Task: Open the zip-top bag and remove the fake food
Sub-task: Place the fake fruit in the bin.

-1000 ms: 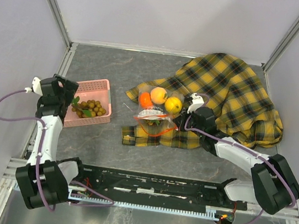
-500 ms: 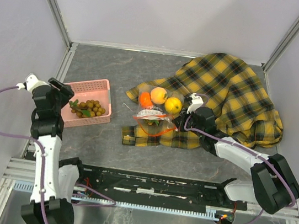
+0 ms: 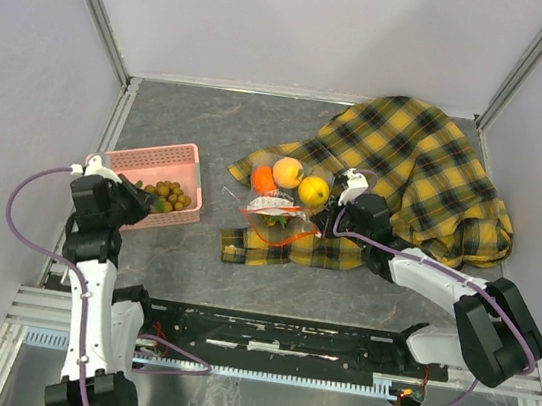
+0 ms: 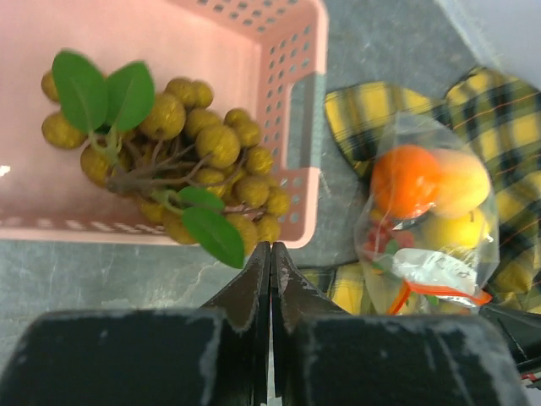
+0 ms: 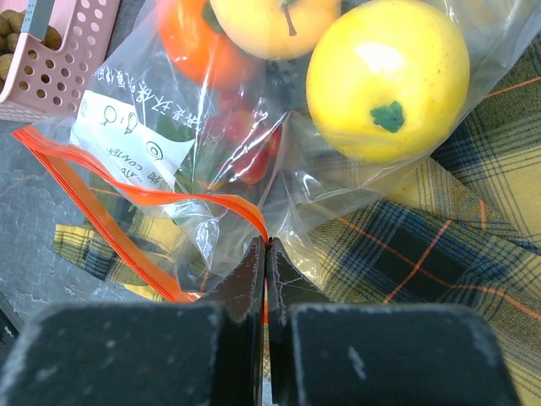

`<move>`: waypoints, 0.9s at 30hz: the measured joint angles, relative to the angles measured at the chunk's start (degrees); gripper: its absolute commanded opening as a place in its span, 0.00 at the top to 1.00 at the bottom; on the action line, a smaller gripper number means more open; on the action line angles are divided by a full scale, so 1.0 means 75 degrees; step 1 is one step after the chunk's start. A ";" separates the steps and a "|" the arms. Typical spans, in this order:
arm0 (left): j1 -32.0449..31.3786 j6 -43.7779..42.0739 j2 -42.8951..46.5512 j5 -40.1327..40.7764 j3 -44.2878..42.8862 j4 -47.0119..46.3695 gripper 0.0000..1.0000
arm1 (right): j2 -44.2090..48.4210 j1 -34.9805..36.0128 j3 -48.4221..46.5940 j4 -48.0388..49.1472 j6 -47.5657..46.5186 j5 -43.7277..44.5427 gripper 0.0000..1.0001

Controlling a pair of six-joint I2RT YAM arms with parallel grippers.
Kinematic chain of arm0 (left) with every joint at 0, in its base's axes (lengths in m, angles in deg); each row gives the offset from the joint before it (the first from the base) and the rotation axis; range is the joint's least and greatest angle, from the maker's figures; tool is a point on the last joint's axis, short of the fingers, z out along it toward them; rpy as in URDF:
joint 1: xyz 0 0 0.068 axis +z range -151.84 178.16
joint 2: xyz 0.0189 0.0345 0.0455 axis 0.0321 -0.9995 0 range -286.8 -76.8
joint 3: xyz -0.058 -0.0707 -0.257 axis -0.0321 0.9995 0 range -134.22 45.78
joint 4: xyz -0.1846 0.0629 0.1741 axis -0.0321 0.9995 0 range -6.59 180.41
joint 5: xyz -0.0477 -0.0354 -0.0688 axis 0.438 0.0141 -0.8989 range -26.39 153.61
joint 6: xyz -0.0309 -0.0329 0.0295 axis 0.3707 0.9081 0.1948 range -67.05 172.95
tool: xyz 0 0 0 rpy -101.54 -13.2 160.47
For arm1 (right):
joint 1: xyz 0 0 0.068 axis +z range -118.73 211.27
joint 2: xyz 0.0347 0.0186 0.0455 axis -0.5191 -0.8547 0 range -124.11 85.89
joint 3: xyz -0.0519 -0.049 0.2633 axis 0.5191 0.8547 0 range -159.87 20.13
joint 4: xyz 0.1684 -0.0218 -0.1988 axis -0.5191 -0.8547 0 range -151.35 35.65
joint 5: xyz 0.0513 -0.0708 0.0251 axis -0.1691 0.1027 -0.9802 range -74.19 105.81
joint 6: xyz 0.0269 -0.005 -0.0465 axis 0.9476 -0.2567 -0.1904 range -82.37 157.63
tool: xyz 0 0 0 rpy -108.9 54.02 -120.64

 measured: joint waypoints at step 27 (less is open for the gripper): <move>0.0032 0.1495 -0.2734 0.2760 -0.0385 -0.1448 0.34 | 0.0055 0.0000 0.0000 0.0085 -0.0006 -0.0525 0.98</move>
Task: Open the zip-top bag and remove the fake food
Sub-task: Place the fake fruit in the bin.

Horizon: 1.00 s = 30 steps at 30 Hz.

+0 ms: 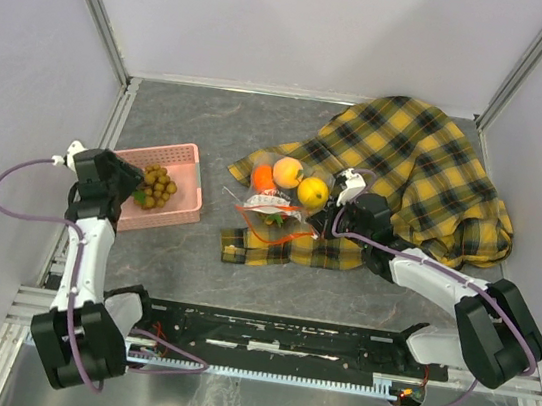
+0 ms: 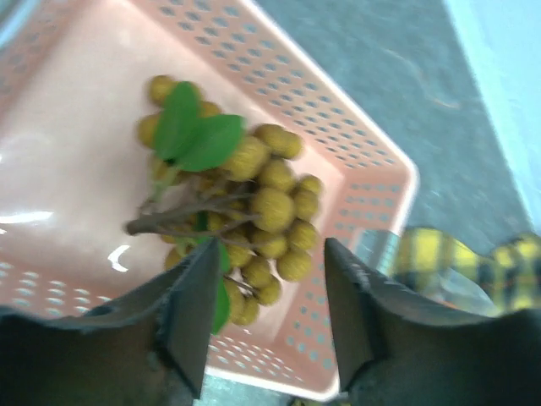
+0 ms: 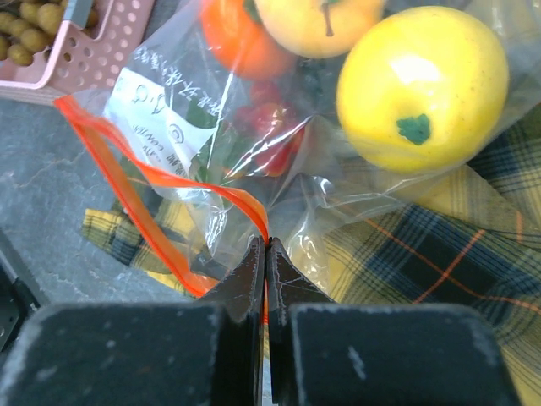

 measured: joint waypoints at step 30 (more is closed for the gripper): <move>-0.4188 0.1612 0.2553 -0.4657 0.2914 -0.3774 0.43 | -0.0026 0.0105 -0.0350 0.0522 0.0536 -0.1416 0.98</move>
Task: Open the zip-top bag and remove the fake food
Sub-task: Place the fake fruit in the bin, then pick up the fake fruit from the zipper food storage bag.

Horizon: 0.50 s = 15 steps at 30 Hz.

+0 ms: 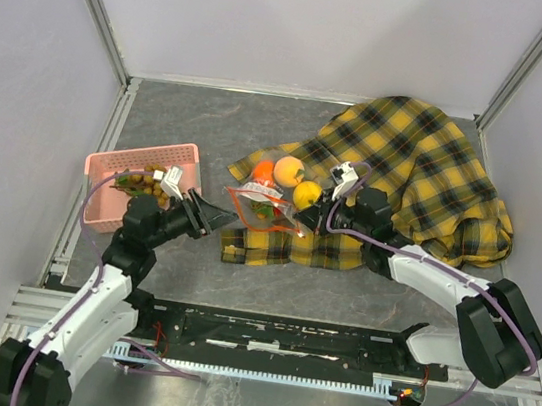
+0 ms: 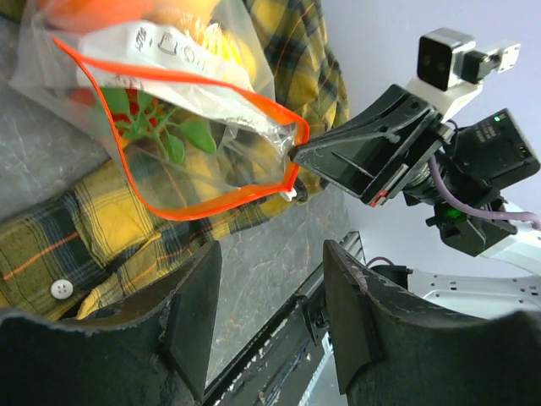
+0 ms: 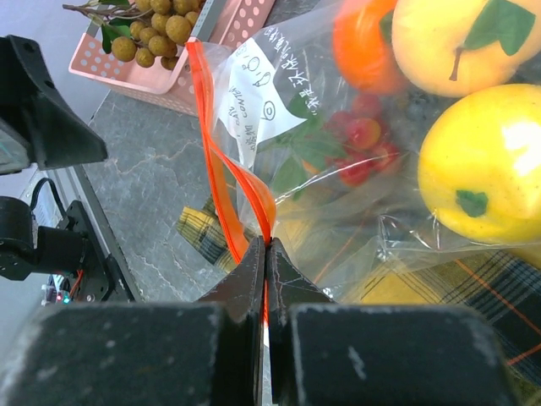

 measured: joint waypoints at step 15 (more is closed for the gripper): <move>-0.1813 0.0087 -0.1827 0.1958 -0.0047 -0.0297 0.46 | -0.0125 0.0309 -0.0099 0.0000 -0.0003 -0.0099 0.98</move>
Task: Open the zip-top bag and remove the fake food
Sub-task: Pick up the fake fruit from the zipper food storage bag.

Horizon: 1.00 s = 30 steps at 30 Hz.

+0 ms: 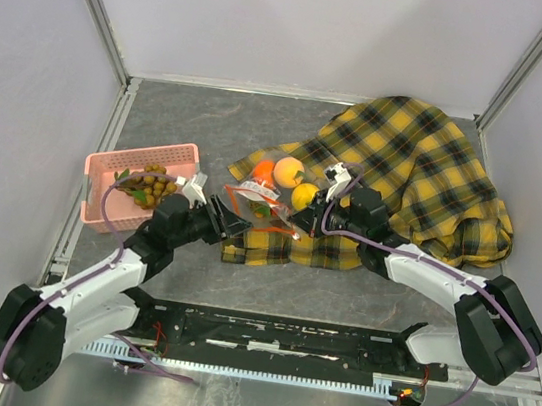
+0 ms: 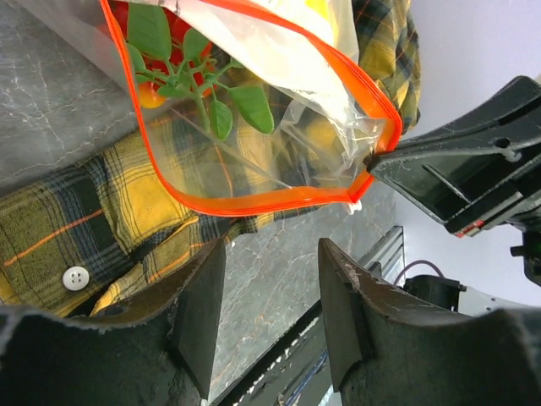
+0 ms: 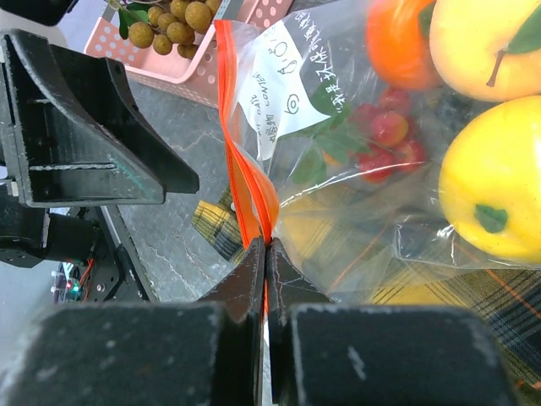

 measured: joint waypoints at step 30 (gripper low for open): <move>-0.0184 -0.0300 -0.2923 0.1192 -0.1501 -0.0291 0.55 | -0.0102 0.0000 -0.0026 0.0003 -0.0061 -0.0178 0.98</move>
